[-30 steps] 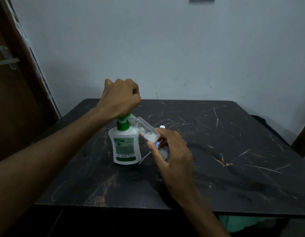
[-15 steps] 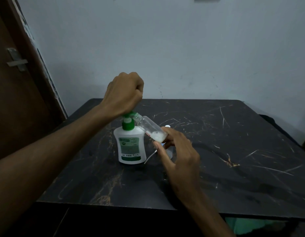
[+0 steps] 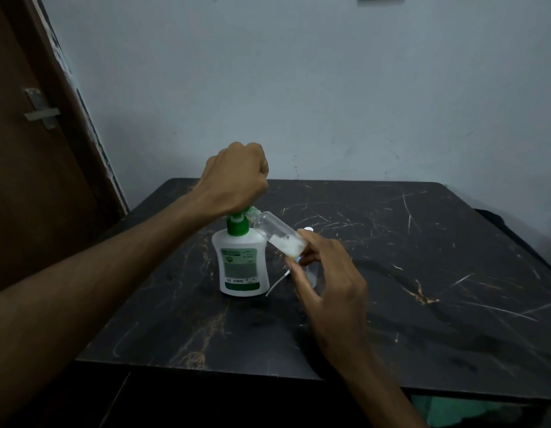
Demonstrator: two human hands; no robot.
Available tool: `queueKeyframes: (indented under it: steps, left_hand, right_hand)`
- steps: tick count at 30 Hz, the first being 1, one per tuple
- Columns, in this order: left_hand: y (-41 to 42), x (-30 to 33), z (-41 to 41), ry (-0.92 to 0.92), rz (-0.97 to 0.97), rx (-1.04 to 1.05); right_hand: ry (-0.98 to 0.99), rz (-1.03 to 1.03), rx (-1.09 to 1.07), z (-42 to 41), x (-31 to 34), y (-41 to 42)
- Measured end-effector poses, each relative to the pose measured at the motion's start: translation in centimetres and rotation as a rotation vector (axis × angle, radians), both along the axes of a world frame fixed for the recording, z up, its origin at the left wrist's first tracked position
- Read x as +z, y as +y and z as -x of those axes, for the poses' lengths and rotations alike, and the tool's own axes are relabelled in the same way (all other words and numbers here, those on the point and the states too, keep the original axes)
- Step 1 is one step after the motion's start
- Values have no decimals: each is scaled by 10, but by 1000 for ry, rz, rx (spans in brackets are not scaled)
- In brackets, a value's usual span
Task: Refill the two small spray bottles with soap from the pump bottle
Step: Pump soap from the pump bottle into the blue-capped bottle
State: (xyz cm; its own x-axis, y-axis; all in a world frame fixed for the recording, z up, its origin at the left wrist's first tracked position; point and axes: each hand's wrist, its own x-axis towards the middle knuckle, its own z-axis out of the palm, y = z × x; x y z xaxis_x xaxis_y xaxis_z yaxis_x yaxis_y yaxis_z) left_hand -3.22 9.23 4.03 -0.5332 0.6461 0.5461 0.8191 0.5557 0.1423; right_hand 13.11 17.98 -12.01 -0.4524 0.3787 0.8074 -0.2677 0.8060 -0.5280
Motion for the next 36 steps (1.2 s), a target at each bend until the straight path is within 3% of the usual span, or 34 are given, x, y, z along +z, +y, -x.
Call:
queueKeyframes:
  steps: [36]
  left_hand:
    - [4, -6, 17, 40, 41, -66]
  right_hand:
    - [-38, -5, -36, 0, 2, -2]
